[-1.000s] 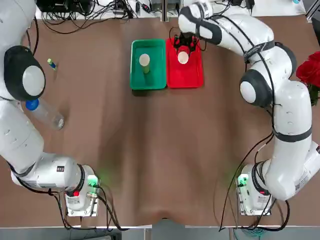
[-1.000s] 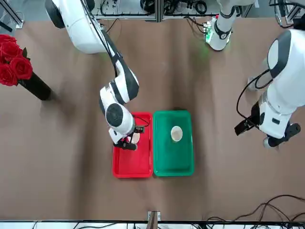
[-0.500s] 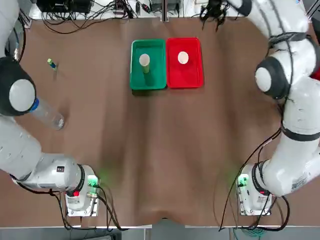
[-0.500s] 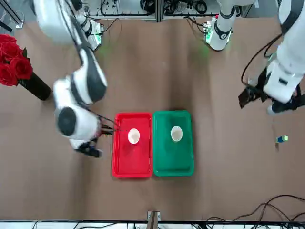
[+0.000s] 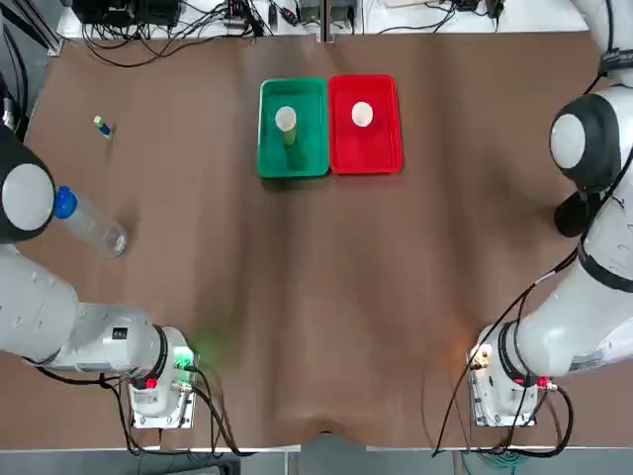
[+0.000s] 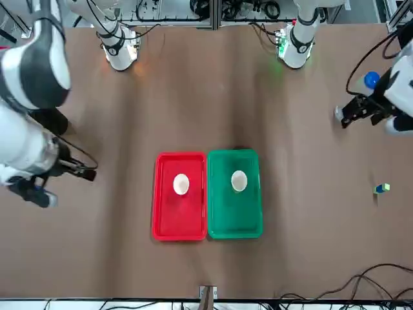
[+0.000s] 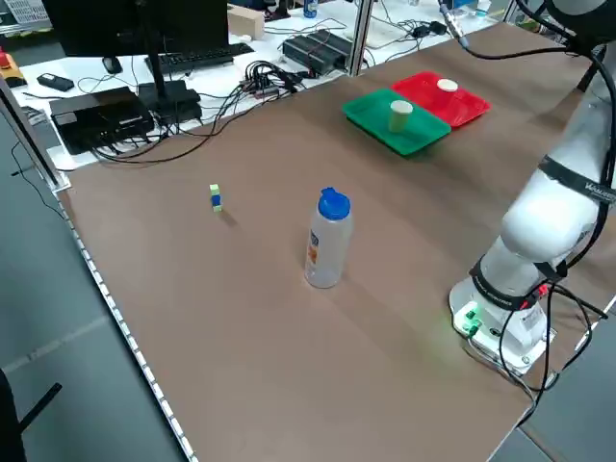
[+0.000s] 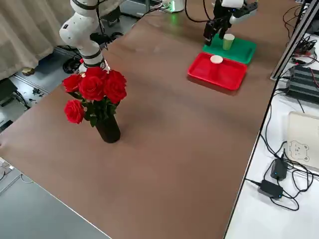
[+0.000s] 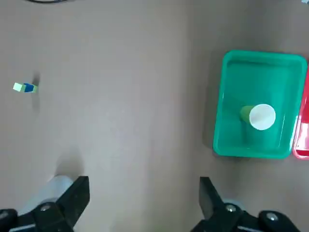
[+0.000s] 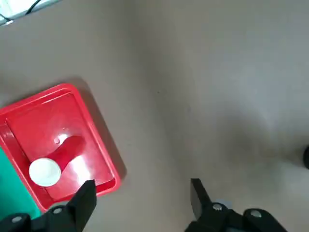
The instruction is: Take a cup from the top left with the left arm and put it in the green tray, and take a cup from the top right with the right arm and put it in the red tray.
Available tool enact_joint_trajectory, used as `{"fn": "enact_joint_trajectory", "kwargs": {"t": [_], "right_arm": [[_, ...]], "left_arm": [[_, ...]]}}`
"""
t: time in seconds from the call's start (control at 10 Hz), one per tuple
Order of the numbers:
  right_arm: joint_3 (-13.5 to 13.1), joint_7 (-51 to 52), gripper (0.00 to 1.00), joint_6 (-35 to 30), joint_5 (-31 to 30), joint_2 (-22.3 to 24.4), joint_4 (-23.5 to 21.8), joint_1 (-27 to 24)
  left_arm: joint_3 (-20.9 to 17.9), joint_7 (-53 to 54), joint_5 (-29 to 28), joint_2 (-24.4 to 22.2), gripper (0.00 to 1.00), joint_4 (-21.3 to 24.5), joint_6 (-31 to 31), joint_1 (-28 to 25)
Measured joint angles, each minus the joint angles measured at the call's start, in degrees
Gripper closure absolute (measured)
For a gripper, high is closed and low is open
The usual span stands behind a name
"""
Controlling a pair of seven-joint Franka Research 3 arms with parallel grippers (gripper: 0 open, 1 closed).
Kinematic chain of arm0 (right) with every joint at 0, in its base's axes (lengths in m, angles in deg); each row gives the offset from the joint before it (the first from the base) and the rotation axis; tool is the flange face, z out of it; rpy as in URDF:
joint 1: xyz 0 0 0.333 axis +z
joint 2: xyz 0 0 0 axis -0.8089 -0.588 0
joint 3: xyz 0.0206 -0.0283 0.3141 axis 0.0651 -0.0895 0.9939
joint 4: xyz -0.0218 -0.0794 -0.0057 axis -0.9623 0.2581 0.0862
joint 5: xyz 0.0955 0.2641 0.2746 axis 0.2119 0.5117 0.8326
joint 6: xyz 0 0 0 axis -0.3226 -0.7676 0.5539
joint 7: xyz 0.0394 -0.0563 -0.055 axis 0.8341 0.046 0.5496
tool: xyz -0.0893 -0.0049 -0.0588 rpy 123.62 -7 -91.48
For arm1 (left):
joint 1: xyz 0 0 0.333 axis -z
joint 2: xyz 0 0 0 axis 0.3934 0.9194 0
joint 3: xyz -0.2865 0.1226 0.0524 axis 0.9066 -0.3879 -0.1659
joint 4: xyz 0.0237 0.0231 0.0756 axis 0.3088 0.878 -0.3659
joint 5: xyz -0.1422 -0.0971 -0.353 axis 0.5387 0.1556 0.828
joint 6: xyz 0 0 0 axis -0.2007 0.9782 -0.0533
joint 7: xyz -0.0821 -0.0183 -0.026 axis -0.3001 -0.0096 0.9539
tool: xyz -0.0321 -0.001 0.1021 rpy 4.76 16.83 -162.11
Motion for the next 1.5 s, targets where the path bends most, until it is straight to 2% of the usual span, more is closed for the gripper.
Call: {"fn": "enact_joint_trajectory", "kwargs": {"t": [0.1,0.3,0.5,0.7,1.5], "right_arm": [[-0.01,0.13,0.1,0.02,-0.04,0.62,0.0,-1.78],[0.0,1.48,0.0,-0.39,-0.08,3.33,-0.71,-5.31],[0.0,11.18,0.0,-0.73,-0.35,7.28,-4.6,-8.61],[0.0,20.16,0.0,-0.68,-1.15,9.3,-6.69,-11.26],[0.32,28.71,0.0,1.07,-1.48,11.92,-9.48,-12.06]], "left_arm": [[0.04,0.0,0.07,-0.06,0.0,0.24,0.0,0.2],[0.45,0.01,0.07,0.12,0.0,0.85,-0.04,1.01],[0.38,2.95,0.07,0.49,0.0,0.89,-0.08,1.11],[0.23,4.12,0.07,0.63,0.0,0.89,-0.09,0.66],[0.22,3.54,0.07,0.76,0.0,0.96,-0.09,0.58]]}}
